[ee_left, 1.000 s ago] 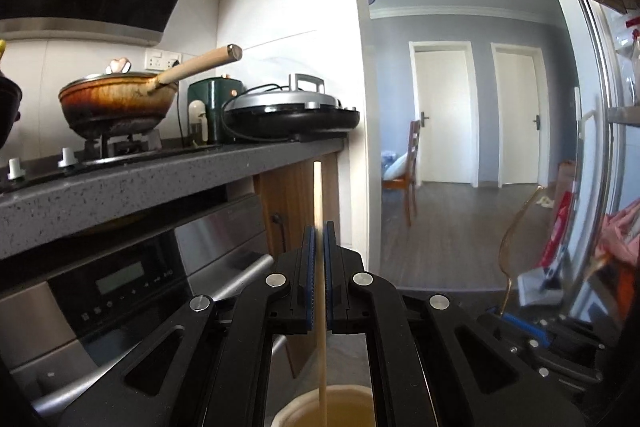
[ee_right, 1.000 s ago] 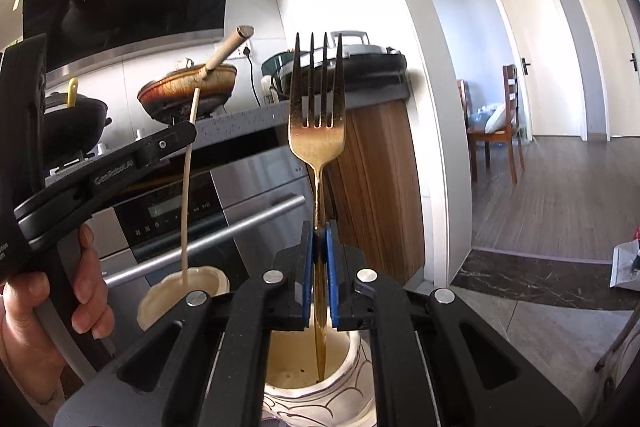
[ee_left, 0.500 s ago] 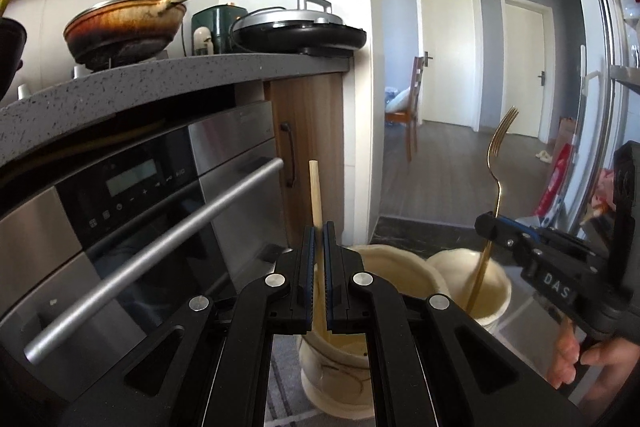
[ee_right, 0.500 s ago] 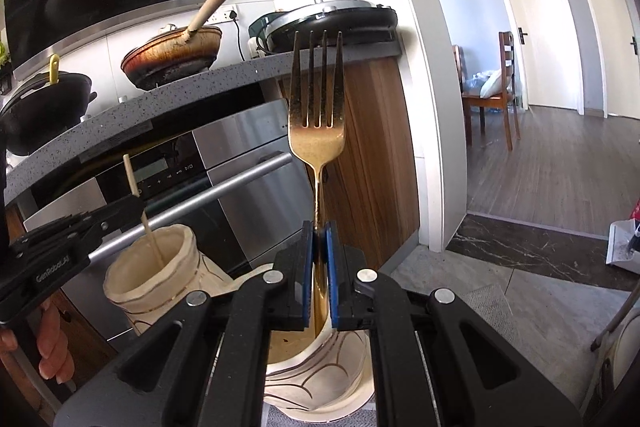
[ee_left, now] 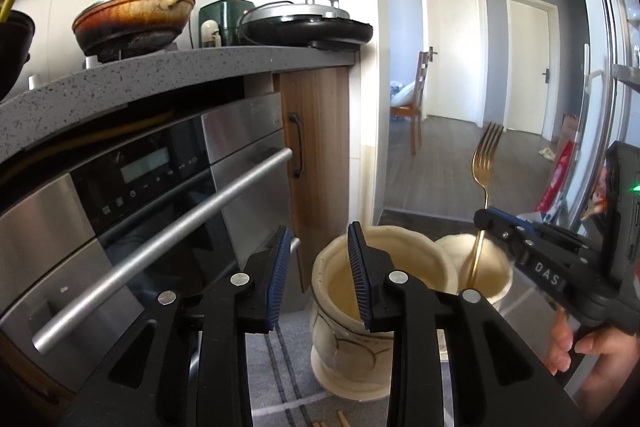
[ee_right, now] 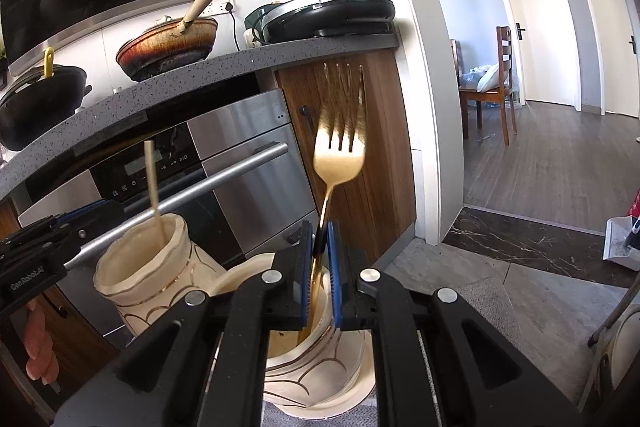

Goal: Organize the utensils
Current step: 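Open both tools and withdraw them back over the table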

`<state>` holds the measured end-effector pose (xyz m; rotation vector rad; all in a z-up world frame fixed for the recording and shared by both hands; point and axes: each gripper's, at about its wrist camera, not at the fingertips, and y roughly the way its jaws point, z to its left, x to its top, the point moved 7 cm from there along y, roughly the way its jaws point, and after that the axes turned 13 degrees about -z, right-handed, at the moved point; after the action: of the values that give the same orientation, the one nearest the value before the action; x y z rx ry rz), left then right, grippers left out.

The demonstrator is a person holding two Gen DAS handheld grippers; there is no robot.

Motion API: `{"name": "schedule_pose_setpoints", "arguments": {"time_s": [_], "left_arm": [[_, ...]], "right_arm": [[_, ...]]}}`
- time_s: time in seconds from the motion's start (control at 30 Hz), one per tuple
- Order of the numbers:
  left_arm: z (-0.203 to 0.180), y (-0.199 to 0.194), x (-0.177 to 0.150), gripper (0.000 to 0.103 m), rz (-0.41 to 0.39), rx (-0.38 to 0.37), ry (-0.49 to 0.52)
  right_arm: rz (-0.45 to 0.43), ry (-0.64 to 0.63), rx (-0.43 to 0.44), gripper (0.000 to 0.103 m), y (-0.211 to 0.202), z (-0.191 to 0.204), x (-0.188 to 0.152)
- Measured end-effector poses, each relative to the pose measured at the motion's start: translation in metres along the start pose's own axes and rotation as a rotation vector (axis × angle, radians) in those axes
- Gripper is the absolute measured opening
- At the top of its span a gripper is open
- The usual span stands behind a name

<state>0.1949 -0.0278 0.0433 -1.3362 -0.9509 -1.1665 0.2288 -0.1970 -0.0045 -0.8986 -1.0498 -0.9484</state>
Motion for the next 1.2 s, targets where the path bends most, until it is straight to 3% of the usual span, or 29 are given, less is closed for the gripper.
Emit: {"name": "schedule_pose_setpoints", "arguments": {"time_s": [0.17, 0.23, 0.27, 0.47, 0.57, 0.67, 0.73, 0.83, 0.9, 1.2], "left_arm": [[0.005, -0.007, 0.001, 0.049, -0.005, 0.012, -0.011], [0.007, -0.013, 0.0, 0.057, -0.01, 0.025, -0.006], [0.008, -0.016, -0.001, 0.063, -0.012, 0.028, -0.006], [0.016, -0.038, -0.01, 0.077, -0.007, 0.051, -0.004], [0.02, -0.048, -0.018, 0.078, 0.019, 0.057, -0.006], [0.023, -0.058, -0.028, 0.085, 0.05, 0.069, -0.013], [0.025, -0.065, -0.039, 0.086, 0.083, 0.072, -0.018], [0.024, -0.076, -0.056, 0.087, 0.126, 0.07, -0.015], [0.023, -0.081, -0.068, 0.088, 0.156, 0.069, -0.016], [0.021, -0.097, -0.115, 0.09, 0.278, 0.058, -0.045]], "right_arm": [[-0.01, -0.014, 0.008, 0.011, -0.002, 0.002, 0.001], [-0.016, -0.021, 0.007, 0.032, -0.004, 0.003, 0.002], [-0.02, -0.021, 0.01, 0.036, -0.006, 0.003, 0.002], [-0.022, -0.026, 0.008, 0.049, -0.02, 0.003, 0.005], [-0.028, -0.028, 0.006, 0.058, -0.033, 0.004, 0.008], [-0.028, -0.033, -0.004, 0.07, -0.048, 0.005, 0.008], [-0.019, -0.035, -0.015, 0.083, -0.06, 0.005, 0.005], [0.002, -0.031, -0.03, 0.094, -0.077, 0.004, -0.006], [0.022, -0.027, -0.047, 0.098, -0.086, 0.001, -0.014], [0.131, -0.021, -0.1, 0.098, -0.114, -0.01, -0.061]]}}
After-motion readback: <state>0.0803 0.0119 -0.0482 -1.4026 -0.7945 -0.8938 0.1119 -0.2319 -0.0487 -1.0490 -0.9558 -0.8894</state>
